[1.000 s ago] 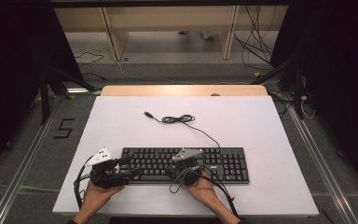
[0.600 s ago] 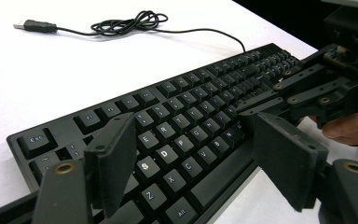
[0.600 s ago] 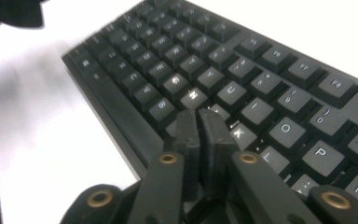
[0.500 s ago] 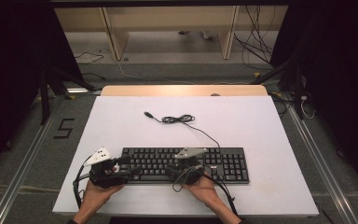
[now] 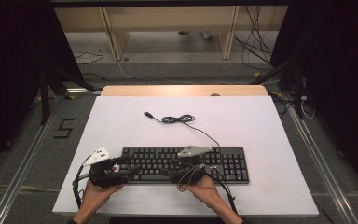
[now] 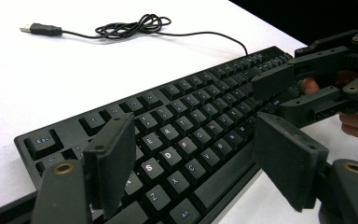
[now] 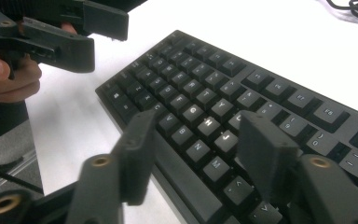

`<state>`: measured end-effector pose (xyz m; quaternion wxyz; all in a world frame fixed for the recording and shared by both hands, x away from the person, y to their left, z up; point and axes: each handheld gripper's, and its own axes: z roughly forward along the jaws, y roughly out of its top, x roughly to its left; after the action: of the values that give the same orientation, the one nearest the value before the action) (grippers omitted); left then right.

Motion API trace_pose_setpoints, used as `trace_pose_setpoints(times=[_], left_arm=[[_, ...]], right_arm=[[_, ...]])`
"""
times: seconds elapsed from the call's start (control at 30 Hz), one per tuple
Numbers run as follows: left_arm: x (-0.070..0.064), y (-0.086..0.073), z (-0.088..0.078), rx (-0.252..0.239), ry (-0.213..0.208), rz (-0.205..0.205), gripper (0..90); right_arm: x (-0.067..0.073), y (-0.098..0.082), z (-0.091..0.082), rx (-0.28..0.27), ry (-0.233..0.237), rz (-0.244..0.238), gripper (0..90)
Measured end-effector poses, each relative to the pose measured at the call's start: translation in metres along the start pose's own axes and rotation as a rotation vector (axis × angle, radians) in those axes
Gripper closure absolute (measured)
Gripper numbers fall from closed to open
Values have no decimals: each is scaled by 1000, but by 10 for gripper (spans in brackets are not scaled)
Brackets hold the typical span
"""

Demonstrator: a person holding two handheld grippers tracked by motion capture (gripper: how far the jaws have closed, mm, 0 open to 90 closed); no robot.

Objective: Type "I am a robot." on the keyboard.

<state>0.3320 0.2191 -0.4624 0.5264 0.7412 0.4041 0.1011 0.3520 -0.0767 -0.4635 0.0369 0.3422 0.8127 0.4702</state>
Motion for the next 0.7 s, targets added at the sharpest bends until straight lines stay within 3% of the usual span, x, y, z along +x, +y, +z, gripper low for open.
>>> trace_pose_setpoints(times=[0.5,0.7], left_arm=[[2,0,-1,-11,14,-8,297],[3,0,-2,-10,20,-9,297]], right_arm=[[11,0,5,-3,33,-22,382],[16,-2,9,18,33,-41,484]])
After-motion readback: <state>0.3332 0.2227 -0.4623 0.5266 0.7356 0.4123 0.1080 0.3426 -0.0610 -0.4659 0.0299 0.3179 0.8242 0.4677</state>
